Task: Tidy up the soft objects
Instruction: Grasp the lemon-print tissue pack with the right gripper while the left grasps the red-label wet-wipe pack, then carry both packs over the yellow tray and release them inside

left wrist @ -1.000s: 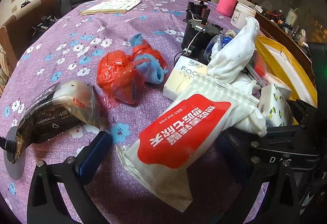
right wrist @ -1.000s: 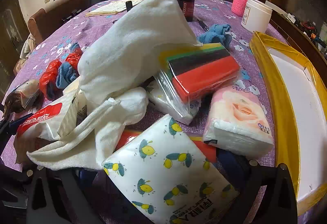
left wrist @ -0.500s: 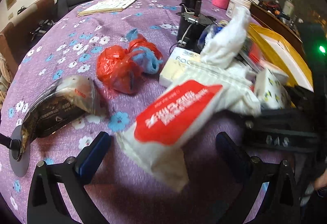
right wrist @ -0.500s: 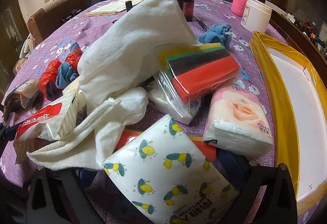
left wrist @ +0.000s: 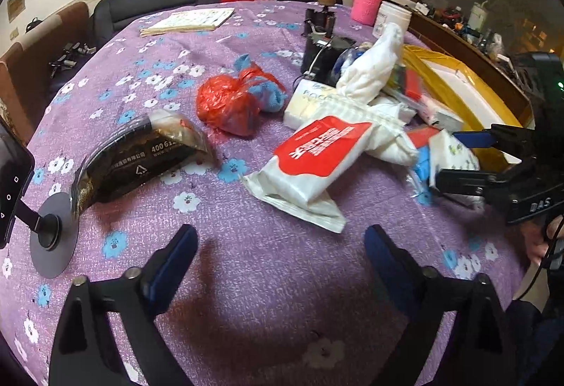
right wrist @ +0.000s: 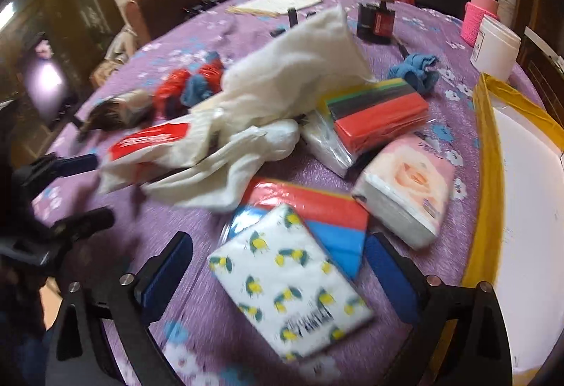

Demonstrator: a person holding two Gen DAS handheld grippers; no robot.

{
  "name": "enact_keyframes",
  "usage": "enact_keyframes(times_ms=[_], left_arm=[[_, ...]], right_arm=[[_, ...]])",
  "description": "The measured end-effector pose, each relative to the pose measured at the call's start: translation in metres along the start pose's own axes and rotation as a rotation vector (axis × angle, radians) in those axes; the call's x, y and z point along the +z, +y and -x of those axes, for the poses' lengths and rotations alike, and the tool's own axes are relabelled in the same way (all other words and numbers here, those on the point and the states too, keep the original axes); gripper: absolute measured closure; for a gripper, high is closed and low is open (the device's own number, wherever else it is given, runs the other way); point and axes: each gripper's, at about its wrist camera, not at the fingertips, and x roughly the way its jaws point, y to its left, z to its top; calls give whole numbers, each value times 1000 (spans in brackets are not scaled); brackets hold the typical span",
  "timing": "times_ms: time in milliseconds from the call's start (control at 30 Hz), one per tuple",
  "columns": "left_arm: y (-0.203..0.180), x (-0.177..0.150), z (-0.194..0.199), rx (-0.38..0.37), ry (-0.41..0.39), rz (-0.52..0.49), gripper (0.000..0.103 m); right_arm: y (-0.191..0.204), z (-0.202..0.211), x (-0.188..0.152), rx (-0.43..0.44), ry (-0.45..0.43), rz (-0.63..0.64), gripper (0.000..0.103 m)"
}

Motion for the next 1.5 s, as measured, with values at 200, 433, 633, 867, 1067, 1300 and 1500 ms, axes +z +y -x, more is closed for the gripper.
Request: enact_keyframes(times_ms=[200, 433, 633, 867, 1067, 1300, 1500], left_arm=[[-2, 26, 8, -33, -23, 14, 10], [-26, 52, -32, -6, 48, -93, 10], [-30, 57, -60, 30, 104, -94, 32], [-28, 42, -49, 31, 91, -15, 65], [-32, 30, -23, 1, 41, -2, 65], [-33, 29, -16, -15, 22, -3, 65], [-34, 30, -12, -36, 1, 3, 65]], right_arm=[[-2, 34, -17, 30, -80, 69, 4], [-7, 41, -29, 58, -118, 62, 4], [-12, 42, -35, 48, -120, 60, 4], [-9, 32, -35, 35, -94, 109, 4], [-5, 11, -26, 1, -54, 176, 4], [2, -6, -31, -16, -12, 218, 40], [-1, 19, -34, 55, -75, 172, 47]])
